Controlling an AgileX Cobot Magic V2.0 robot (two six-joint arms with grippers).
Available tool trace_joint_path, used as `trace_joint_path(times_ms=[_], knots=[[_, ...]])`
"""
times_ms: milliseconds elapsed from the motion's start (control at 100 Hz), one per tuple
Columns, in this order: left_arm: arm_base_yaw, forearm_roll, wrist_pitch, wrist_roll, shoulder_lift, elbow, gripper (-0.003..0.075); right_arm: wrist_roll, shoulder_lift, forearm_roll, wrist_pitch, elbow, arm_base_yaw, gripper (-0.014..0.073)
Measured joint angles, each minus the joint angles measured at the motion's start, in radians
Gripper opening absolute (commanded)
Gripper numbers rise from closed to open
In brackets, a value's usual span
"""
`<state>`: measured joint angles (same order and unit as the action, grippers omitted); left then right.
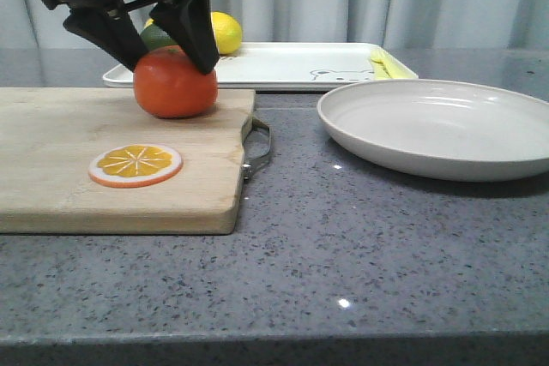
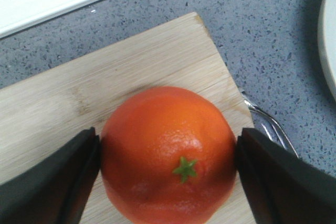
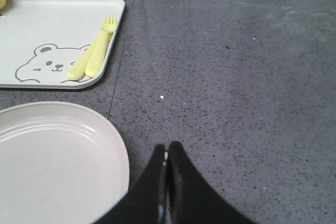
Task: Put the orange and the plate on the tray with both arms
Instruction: 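Lower the left gripper onto the orange on the cutting board and close, then carry the orange with the left gripper over the white plate and lower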
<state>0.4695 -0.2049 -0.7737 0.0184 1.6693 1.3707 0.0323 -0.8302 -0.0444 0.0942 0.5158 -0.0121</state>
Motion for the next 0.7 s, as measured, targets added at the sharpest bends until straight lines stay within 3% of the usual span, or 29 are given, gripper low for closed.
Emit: trace_joint_path(times_ms=[130,380,700], knots=[[0.000,-0.002,0.000,0.000,0.000,0.002,0.0282,0.000,0.000,0.000,0.000,0.000,0.000,-0.0058],[0.008,-0.067,-0.048,0.051,0.000,0.091,0.0275,0.000,0.000,-0.002,0.000,0.000,0.000,-0.0058],[0.183,-0.086,-0.059,0.079,0.078,0.272,0.0275,0.000,0.000,-0.002,0.000,0.000,0.000,-0.0058]])
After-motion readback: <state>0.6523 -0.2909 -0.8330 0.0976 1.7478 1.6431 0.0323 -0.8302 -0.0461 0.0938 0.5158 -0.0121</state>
